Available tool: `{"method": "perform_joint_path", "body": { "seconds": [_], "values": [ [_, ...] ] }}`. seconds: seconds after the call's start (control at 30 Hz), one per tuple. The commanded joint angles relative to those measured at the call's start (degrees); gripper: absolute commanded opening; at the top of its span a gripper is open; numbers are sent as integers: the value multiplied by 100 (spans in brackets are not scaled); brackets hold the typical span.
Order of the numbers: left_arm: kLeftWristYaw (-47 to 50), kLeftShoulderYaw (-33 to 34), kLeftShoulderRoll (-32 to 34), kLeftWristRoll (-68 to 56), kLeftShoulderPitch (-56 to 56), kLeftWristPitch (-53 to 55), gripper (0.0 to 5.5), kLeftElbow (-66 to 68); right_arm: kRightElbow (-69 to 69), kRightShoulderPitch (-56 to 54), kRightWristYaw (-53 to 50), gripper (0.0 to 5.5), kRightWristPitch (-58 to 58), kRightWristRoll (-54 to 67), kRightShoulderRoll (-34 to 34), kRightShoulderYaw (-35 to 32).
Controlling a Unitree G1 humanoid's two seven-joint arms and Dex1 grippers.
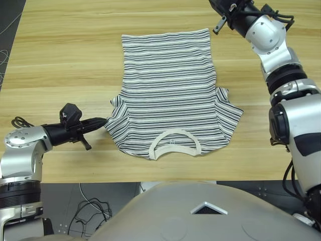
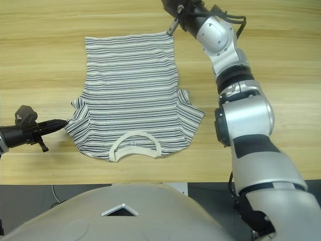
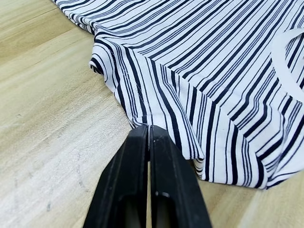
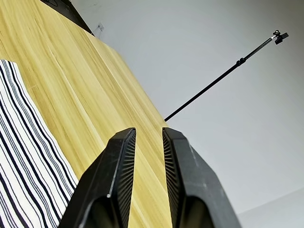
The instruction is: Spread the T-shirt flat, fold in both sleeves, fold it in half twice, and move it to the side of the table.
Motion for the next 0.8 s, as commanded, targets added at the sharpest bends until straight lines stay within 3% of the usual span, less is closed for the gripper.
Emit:
{"method": "perform_joint_path", "body": {
  "seconds": [0.03, 0.5, 0.8],
  "values": [
    [-114, 198, 184, -148, -148, 61, 10, -24, -42, -52, 48, 103, 74, 20, -11, -13],
    [-502, 561, 422, -767, 84, 402, 10, -821, -60, -22, 67, 103, 99, 21, 45, -2],
    [-105, 214, 44, -1103, -125, 701, 10, -1751, -45, -52, -16, 103, 153, 57, 7, -71]
  ]
}}
